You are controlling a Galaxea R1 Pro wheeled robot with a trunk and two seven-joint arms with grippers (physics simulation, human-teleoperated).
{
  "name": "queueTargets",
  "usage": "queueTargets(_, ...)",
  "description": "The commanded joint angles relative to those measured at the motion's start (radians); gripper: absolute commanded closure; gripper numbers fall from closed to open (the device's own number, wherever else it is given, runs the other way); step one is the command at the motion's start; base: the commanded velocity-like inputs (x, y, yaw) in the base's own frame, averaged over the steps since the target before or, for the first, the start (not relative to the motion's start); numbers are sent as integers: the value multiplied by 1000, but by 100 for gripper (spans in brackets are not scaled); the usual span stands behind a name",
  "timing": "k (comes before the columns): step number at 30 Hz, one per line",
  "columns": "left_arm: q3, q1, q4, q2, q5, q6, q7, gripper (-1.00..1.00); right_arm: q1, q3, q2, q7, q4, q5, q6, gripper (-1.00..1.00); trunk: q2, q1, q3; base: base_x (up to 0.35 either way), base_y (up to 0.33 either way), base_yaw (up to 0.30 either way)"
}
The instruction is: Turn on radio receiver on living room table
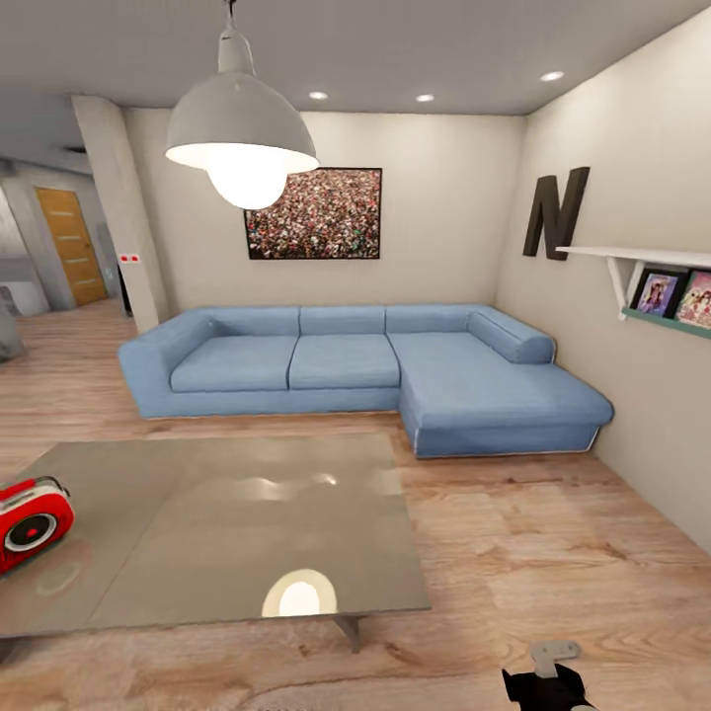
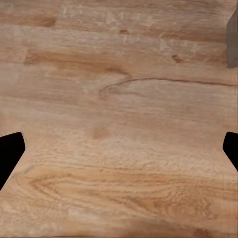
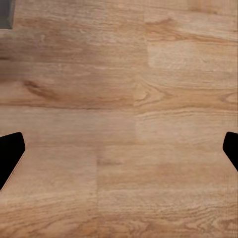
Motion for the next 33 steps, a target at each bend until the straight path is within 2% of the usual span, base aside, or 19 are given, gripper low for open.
queueTargets(1,0,0,0,0,0,0,0,-100,0,0,0,0,0,0,0,-100,0,0,0,0,0,300)
queueTargets(33,1,0,0,0,1,-1,0,-100,0,0,0,0,0,2,0,-100,0,0,0,0,0,300)
